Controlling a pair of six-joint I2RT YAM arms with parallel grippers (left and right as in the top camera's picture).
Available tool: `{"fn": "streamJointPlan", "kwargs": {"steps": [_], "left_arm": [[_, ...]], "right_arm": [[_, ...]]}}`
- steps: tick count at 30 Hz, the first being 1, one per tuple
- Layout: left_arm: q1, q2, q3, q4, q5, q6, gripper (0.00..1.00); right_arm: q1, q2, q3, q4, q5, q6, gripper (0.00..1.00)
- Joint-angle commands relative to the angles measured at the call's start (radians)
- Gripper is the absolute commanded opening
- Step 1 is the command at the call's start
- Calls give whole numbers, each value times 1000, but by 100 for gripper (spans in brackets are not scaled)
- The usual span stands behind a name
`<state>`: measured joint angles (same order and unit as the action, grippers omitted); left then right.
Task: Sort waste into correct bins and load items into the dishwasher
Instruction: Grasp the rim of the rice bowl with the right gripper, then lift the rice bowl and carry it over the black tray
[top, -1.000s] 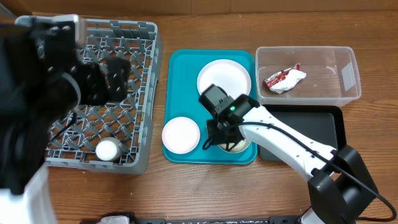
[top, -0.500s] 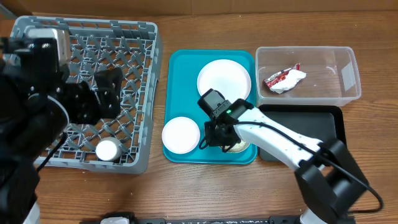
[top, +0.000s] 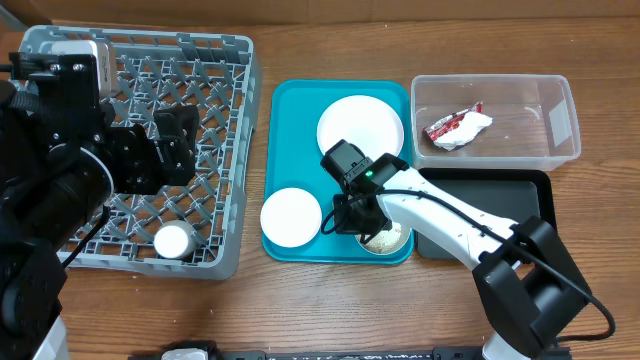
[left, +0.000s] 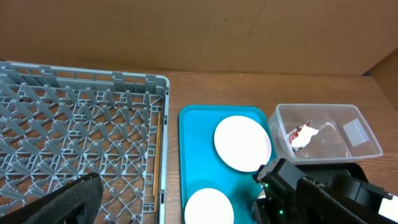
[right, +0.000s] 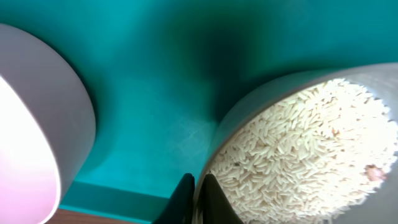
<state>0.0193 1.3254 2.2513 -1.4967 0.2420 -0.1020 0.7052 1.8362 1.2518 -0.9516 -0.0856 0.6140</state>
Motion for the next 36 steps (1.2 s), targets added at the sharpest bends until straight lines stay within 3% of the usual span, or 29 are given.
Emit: {"fn": "streamJointPlan", "kwargs": {"steps": [1, 10, 17, 19, 28, 36], "left_arm": [[-3, 7, 2, 1, -13, 13, 100], [-3, 10, 2, 2, -13, 13, 100], [-3, 10, 2, 2, -13, 13, 100], [-3, 10, 2, 2, -13, 13, 100], [-3, 10, 2, 2, -13, 13, 100], [-3, 10, 2, 2, -13, 13, 100]], "right_arm": [[-5, -51, 52, -8, -19, 16, 4], [-12, -197, 160, -150, 66, 41, 4], [-161, -362, 161, -256, 15, 17, 4], [-272, -383, 160, -302, -114, -127, 4], [-597, -380, 67, -333, -528, -499, 4], [-805, -348, -142, -273, -809, -729, 4]]}}
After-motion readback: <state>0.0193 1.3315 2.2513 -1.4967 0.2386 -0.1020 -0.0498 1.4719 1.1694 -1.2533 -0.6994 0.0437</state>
